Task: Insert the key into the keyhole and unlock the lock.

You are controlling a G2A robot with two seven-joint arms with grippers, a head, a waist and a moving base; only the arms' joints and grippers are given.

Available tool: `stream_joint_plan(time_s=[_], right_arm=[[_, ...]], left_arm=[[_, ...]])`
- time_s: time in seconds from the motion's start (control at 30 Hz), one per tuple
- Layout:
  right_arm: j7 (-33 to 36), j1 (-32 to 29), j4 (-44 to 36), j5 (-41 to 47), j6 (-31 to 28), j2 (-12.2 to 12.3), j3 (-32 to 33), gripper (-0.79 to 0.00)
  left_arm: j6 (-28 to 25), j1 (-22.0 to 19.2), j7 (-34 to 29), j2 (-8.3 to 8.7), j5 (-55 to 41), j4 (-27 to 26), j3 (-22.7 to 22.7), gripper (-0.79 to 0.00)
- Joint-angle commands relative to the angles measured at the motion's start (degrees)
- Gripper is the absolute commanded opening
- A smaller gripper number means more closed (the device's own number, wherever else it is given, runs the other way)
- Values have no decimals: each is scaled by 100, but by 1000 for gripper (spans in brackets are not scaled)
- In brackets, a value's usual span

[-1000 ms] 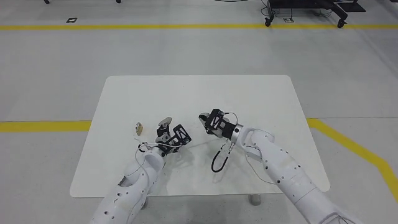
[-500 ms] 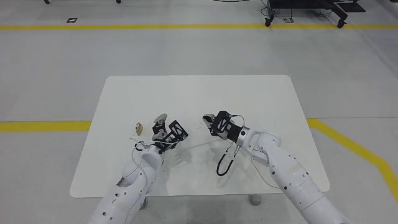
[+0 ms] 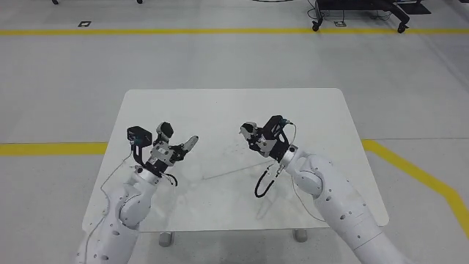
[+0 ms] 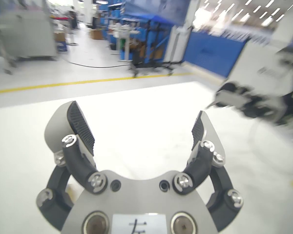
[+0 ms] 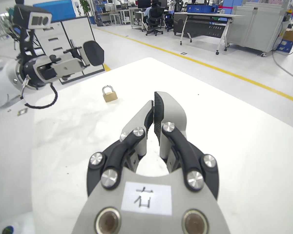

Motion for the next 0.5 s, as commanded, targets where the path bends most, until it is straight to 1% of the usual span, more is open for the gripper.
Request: stream_joint_plan(time_s=[0.0, 0.1, 0.17, 0.23, 0.3, 0.37, 0.47], right_arm=[[272, 104, 92, 517, -157, -49, -151, -785], [467, 272, 296, 1012, -281, -130, -367, -785], [469, 342, 432, 1390, -364, -187, -486, -785], [480, 431, 582, 1802, -484, -240, -569, -785], [479, 499, 712, 2199, -634, -286, -634, -785], [523, 573, 833, 2508, -762, -322, -682, -785], [654, 697, 1003, 2961, -975, -375, -762, -785]], left_arm=[[-1225, -248, -596, 2, -2055, 615, 166, 0], [-1907, -585, -1185, -14, -3015, 1265, 499, 0], [-2131, -774, -1494, -42, -3599, 1587, 783, 0], [-2131, -923, -1828, -54, -4229, 1699, 1007, 0], [-2131, -1017, -2180, -45, -4767, 1712, 1104, 0], [-2131, -1095, -2578, -17, -4877, 1805, 1112, 0], [-2131, -1140, -2835, -20, -5013, 1806, 1150, 0]])
